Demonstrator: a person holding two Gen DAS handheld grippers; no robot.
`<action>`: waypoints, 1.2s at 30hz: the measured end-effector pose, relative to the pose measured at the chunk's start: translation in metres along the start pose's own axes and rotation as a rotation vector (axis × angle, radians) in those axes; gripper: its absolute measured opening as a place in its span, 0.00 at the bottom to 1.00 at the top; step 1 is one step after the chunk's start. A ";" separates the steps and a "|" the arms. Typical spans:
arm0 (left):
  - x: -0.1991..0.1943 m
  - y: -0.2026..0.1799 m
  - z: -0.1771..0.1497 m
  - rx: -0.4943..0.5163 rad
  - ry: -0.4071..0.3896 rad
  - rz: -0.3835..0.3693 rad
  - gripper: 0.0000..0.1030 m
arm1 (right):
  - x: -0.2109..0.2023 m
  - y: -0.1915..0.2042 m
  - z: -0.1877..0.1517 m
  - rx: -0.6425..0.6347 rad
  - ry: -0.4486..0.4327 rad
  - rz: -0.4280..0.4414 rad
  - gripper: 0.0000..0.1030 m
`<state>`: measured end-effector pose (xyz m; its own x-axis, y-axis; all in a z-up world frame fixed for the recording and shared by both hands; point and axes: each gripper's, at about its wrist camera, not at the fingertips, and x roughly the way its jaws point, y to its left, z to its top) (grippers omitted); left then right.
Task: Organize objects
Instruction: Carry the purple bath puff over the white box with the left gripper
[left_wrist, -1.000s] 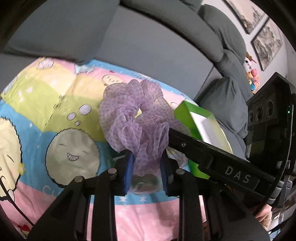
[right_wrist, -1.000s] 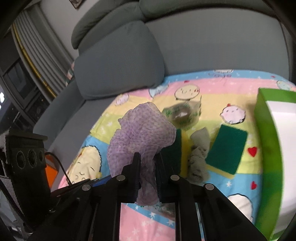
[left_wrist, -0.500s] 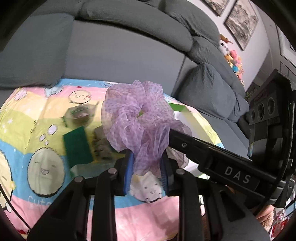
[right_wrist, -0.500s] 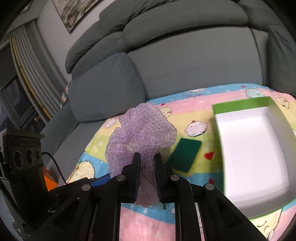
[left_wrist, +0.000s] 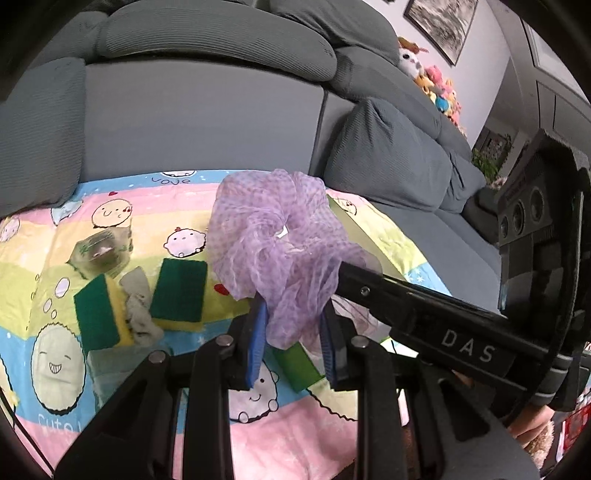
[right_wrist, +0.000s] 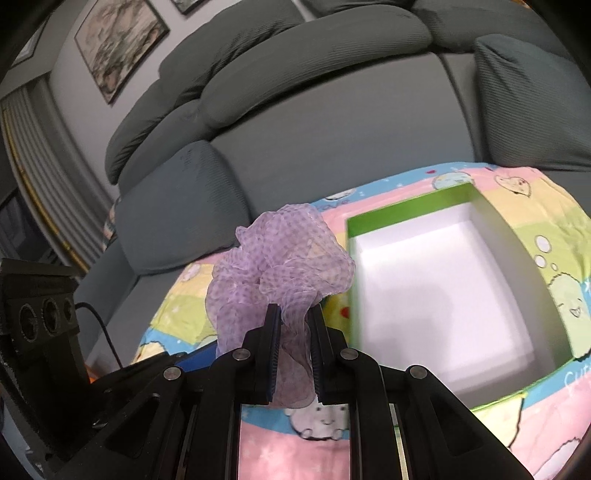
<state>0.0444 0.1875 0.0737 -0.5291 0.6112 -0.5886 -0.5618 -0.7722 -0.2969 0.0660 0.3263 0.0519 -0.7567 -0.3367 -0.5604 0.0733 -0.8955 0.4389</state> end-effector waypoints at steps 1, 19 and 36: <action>0.004 -0.003 0.000 0.007 0.005 0.001 0.23 | -0.001 -0.005 0.000 0.006 0.001 -0.006 0.16; 0.072 -0.031 -0.005 0.035 0.116 -0.072 0.23 | 0.004 -0.072 -0.002 0.112 0.048 -0.145 0.16; 0.110 -0.042 -0.013 -0.011 0.223 -0.114 0.23 | 0.007 -0.108 -0.006 0.188 0.080 -0.266 0.16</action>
<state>0.0180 0.2850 0.0110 -0.3090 0.6419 -0.7017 -0.6017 -0.7033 -0.3785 0.0566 0.4192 -0.0034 -0.6792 -0.1268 -0.7229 -0.2467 -0.8882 0.3876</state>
